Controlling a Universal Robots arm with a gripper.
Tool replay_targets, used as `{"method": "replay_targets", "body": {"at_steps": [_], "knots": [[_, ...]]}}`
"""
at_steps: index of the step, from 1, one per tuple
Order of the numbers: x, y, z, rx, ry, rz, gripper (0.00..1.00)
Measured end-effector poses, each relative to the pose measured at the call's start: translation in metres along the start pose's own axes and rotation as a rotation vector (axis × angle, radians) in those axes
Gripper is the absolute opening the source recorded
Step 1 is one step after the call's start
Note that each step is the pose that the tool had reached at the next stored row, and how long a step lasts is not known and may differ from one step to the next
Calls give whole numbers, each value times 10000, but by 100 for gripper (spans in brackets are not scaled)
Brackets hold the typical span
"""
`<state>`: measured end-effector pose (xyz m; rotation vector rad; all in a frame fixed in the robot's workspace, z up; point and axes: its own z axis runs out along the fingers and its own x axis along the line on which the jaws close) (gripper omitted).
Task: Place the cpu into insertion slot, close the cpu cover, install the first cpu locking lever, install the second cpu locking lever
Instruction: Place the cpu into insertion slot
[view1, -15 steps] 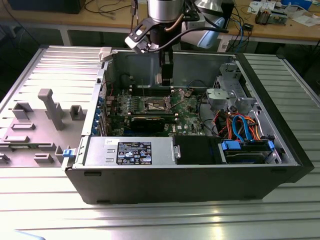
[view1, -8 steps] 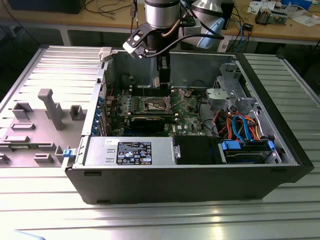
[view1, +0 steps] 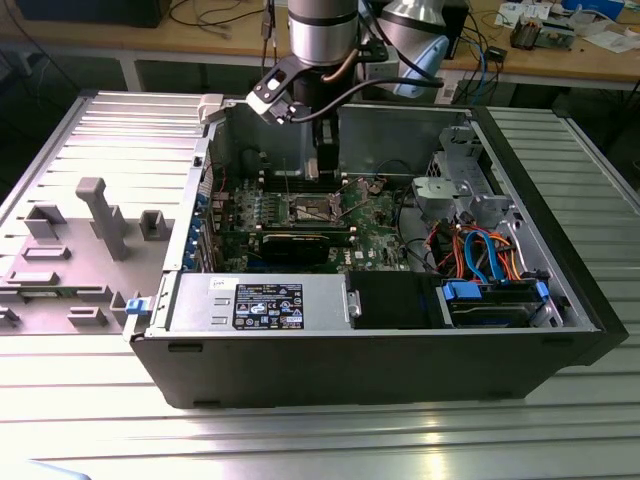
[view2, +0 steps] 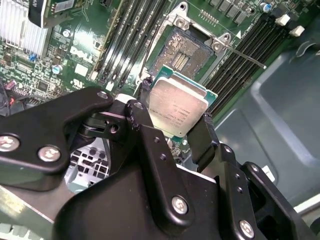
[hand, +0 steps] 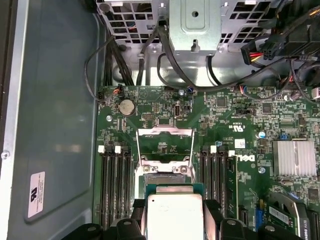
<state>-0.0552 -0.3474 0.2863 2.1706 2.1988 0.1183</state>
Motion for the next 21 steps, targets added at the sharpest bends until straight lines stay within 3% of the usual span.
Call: {"method": "replay_targets", "body": {"at_steps": [7, 16, 21], "knots": [[0, -5, 43, 0, 1, 0, 54], [-1, -4, 44, -5, 0, -1, 54], [-1, -8, 73, -93, 1, -1, 54]]}}
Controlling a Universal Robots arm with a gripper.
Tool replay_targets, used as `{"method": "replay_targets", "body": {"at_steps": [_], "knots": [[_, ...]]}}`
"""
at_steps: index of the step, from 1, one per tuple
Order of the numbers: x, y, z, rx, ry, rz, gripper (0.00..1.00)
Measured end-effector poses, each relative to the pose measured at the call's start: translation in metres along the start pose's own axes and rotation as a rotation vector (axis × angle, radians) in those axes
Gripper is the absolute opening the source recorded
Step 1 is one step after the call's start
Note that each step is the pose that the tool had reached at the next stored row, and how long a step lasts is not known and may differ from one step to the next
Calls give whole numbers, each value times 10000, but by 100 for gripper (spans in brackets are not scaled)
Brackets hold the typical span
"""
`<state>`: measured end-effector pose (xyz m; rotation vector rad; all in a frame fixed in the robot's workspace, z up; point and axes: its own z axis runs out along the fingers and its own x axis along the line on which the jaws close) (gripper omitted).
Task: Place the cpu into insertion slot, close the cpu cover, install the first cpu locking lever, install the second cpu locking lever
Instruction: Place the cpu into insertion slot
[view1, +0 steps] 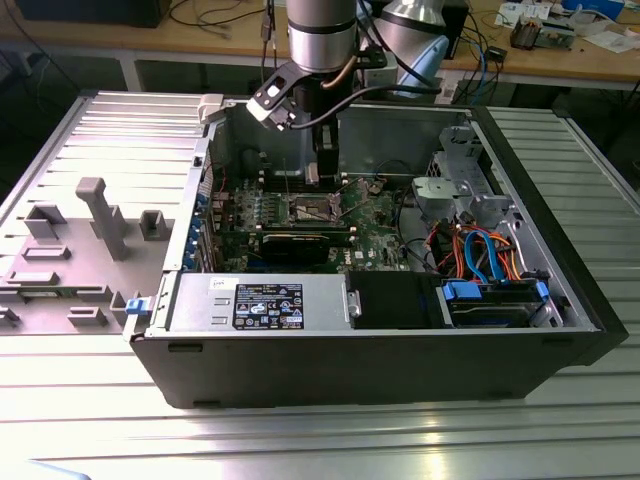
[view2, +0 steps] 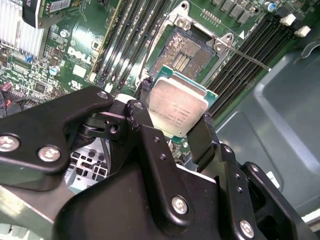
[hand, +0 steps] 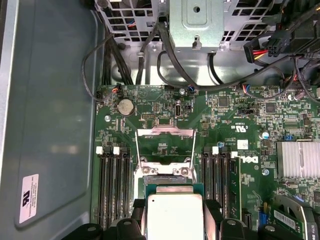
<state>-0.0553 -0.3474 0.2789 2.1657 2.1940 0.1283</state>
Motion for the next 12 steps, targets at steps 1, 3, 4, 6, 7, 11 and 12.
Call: {"method": "replay_targets", "body": {"at_steps": [1, 3, 4, 6, 7, 11, 12], "knots": [[0, -1, 13, -6, 0, -2, 54], [-1, -6, 49, -9, 0, 0, 54], [-2, -12, 77, -9, -2, 1, 54], [-2, -23, 108, -9, -1, 0, 54], [-2, -32, 121, -9, 2, 0, 54], [-2, -59, 138, -7, 7, 0, 54], [-2, -60, 141, -7, 9, 0, 54]]}}
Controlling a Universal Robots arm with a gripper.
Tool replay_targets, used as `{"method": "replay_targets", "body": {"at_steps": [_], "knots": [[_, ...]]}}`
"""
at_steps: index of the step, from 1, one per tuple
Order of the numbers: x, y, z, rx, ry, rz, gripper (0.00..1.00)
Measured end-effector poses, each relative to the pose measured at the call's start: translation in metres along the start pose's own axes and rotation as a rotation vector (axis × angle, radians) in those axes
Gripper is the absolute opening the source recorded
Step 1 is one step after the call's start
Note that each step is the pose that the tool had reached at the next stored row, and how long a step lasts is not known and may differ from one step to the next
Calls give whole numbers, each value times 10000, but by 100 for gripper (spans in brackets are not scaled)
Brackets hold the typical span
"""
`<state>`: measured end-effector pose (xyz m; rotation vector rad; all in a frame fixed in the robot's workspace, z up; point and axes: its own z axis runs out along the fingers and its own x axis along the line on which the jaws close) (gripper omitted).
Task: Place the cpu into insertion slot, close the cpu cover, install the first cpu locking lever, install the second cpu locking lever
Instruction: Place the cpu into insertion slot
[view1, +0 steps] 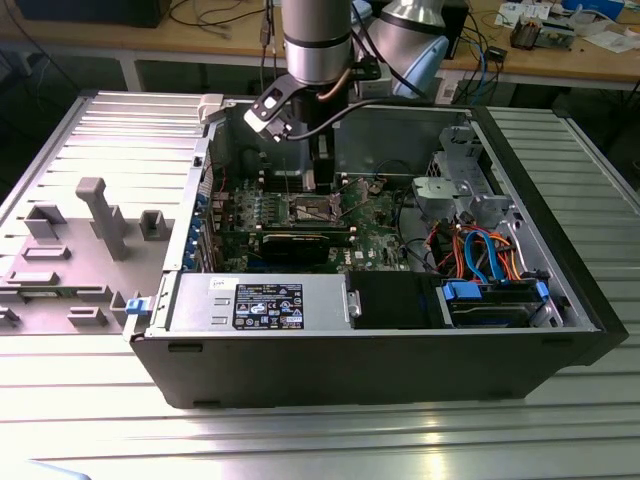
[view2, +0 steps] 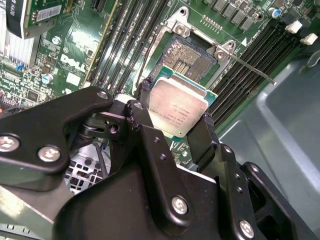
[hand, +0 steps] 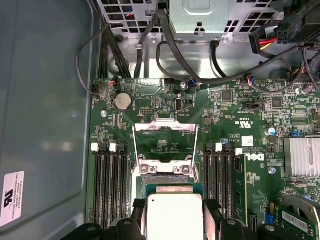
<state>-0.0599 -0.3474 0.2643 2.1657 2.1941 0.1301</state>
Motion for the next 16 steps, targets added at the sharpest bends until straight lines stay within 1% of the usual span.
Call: {"method": "replay_targets", "body": {"at_steps": [14, 16], "knots": [[1, -8, 5, -1, 2, 2, 54], [8, -13, 17, -2, 2, 1, 54]]}}
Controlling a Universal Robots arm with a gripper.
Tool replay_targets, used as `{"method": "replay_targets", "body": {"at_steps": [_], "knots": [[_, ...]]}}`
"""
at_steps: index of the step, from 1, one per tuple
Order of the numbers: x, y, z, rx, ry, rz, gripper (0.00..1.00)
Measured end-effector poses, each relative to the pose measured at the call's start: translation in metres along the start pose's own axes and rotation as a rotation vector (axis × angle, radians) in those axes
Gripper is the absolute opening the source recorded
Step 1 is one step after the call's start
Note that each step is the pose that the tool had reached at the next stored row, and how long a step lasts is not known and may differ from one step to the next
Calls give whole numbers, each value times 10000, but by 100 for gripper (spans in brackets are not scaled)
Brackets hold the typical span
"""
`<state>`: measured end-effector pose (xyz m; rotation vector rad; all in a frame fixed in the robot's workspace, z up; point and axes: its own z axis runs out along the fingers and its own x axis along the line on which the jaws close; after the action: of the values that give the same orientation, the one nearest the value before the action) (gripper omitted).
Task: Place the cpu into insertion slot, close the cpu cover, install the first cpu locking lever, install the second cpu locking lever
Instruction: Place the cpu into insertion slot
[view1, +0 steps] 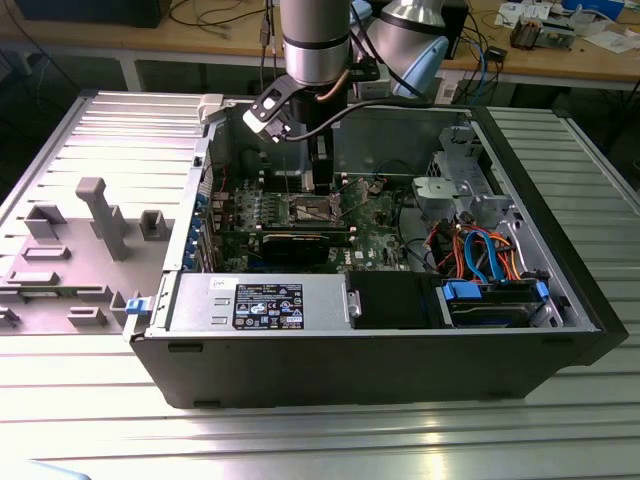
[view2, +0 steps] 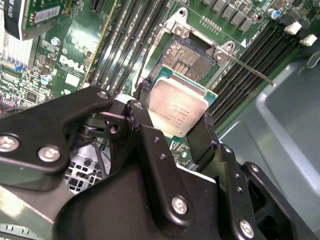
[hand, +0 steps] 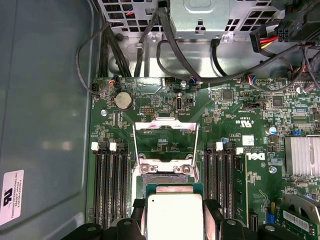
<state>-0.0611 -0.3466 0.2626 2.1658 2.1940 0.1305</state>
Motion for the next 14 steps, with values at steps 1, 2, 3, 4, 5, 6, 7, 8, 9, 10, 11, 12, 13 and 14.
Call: {"method": "replay_targets", "body": {"at_steps": [1, 2, 3, 4, 5, 6, 7, 8, 9, 10, 11, 12, 13, 14], "knots": [[4, -3, 12, 0, 0, 0, 54], [7, -5, 27, 1, -1, 0, 54], [9, -6, 39, 1, -1, -2, 54], [15, -11, 64, 0, 0, 0, 54], [24, -14, 83, 2, -2, -1, 54], [37, -15, 97, 1, -2, -1, 54], [54, -17, 112, 1, -2, 2, 54], [68, -19, 129, 1, -2, 5, 54], [78, -26, 153, 0, 0, 6, 54], [79, -33, 165, 0, -1, 6, 54], [82, -45, 183, 1, -1, 6, 54], [84, -60, 207, 1, -3, 6, 54], [84, -68, 219, 1, -2, 6, 54], [83, -80, 247, 1, -2, 6, 54]]}}
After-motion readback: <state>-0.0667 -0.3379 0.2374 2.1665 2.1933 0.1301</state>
